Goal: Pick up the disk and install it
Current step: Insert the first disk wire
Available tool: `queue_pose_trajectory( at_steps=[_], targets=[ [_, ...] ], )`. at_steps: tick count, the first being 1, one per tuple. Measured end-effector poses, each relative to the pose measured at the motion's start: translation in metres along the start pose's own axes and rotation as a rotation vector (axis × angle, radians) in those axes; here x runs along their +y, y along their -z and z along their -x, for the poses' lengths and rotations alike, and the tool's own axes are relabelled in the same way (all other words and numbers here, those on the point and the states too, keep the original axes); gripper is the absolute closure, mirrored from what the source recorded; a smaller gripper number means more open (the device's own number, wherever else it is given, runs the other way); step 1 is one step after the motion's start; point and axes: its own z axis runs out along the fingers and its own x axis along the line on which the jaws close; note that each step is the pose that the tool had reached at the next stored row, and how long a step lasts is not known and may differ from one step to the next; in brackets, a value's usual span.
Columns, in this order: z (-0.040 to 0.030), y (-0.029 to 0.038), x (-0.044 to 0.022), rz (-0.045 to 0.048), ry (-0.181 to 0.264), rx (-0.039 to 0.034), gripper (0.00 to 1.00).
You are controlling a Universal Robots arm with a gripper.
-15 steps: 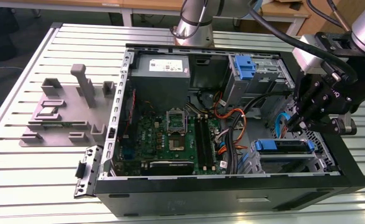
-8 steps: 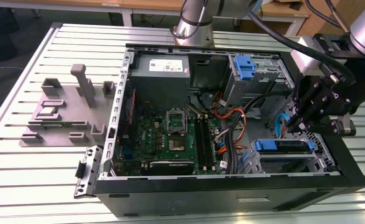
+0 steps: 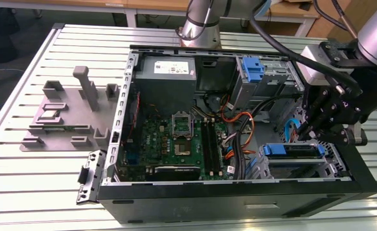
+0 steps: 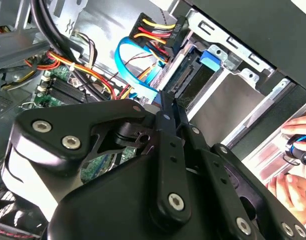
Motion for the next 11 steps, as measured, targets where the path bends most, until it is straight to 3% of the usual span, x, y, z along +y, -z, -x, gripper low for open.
queue_pose_trajectory(
  at_steps=[2,11],
  targets=[
    [-0.0005,-0.0004,0.001,-0.0044,0.0,0.0004,0.84],
    [-0.0008,-0.0026,0.0014,-0.0046,0.0,0.0003,0.84]
  ],
)
